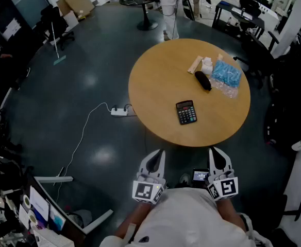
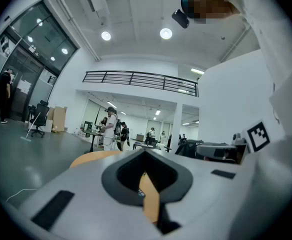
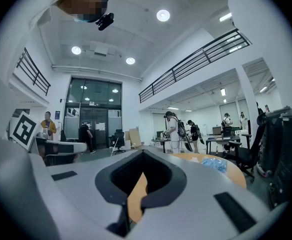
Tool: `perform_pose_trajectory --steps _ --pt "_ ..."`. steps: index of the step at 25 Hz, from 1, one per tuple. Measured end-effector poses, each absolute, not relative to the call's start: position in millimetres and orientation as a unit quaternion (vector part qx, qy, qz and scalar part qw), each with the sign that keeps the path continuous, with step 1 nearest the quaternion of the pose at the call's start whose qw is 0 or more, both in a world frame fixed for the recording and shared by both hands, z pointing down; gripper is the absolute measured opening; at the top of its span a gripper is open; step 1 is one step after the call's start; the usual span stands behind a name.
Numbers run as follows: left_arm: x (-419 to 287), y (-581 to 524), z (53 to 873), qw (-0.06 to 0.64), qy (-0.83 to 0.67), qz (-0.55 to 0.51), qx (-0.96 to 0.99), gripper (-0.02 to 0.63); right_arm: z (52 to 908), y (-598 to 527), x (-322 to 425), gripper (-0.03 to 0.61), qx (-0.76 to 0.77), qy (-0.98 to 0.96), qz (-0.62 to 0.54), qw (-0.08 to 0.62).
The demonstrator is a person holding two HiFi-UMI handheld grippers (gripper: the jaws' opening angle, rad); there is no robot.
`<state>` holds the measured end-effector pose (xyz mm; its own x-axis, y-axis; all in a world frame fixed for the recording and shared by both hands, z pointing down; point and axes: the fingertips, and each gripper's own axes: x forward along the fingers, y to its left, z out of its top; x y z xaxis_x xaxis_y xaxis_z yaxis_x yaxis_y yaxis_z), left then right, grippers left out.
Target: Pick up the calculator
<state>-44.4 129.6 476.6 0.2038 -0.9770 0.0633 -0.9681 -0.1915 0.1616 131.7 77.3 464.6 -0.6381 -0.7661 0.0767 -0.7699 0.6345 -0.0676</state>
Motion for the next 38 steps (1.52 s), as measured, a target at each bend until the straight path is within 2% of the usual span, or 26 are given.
perform_pose_trajectory --steps 26,31,38 --pt "-24.5 110.9 496.1 0.096 -0.642 -0.007 0.761 0.006 468.2 60.8 147.2 0.014 0.387 -0.921 0.05 0.013" --pt "-44.1 77.1 521.2 0.125 -0.635 -0.004 0.762 0.006 476.4 31.2 142.1 0.014 0.396 -0.916 0.065 0.01" --pt "-76.8 -8.0 545.7 0.114 -0.588 0.016 0.801 0.006 474.1 -26.3 120.2 0.014 0.432 -0.901 0.047 0.002"
